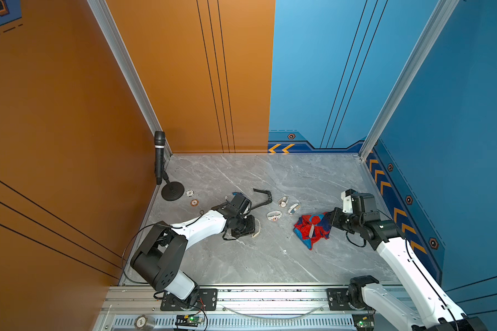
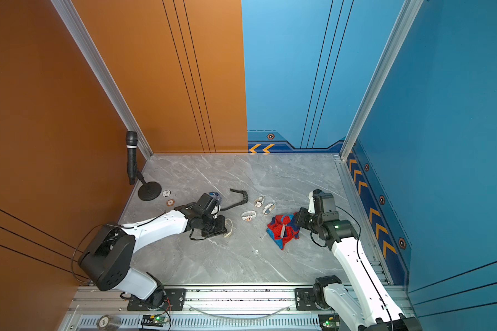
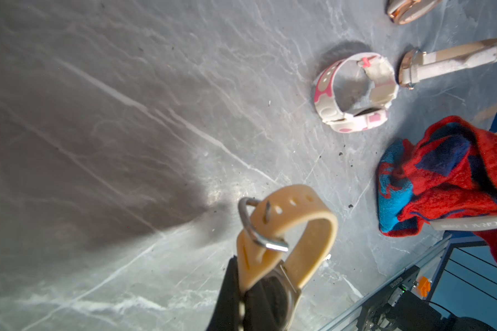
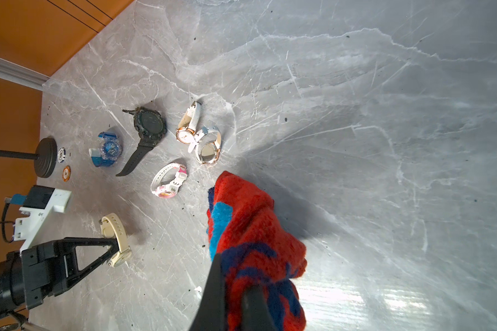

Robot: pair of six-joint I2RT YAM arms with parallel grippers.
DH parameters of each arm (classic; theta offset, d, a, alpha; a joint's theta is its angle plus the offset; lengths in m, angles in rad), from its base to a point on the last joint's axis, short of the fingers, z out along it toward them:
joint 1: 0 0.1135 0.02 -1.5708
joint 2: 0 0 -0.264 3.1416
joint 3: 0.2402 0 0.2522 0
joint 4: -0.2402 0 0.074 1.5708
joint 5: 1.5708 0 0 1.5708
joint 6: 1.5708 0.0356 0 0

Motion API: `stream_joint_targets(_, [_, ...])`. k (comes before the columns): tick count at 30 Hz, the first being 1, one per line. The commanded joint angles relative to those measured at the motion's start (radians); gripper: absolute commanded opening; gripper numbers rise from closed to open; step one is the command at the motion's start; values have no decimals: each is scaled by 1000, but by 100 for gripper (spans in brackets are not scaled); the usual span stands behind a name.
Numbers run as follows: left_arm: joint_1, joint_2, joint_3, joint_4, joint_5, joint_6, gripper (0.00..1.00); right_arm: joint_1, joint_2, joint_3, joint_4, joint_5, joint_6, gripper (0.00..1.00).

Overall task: Wipe the watch dial
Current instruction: Place the watch at the center of the board, then place the cleaning item at the center of the board.

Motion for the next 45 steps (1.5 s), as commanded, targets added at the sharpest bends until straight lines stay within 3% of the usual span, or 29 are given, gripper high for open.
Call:
stream_joint_targets(1, [-9,28,27,-38,-26,29,0,13,4,-8,36,-20,2,0])
stream_joint_targets(5, [-9,63,46,-42,-25,37,2,14,0,-11,33,-9,-1,0])
stream_joint_targets(11, [-9,93,74,-46,-22,46,12,5,10,-38,44,5,12,0])
stream_joint_targets(18, [-11,92,83,-50,-21,51,25,-77,50,-56,105,28,71,0])
stream_joint_targets(21, [-12,83,87,-52,-17,52,29,-102,46,-27,124,92,92,0])
stream_joint_targets(28, [-12,-10,94,-88,-29,66,36,-169,46,84,161,217,115,0])
stream_joint_targets(35, [-6,-159,69,-110,-73,84,40,-167,174,140,330,155,176,0])
stream_joint_targets(40, [55,-267,17,-138,-99,107,46,-161,326,139,389,108,201,0])
stream_joint_targets(41, [72,-283,1,-137,-96,107,47,-161,354,136,394,96,203,9])
stream_joint_targets(42, [91,-299,-14,-138,-91,108,50,-161,385,146,367,84,197,27])
stream_joint_targets(45, [144,-345,-56,-143,-99,102,74,-162,448,204,225,116,146,97])
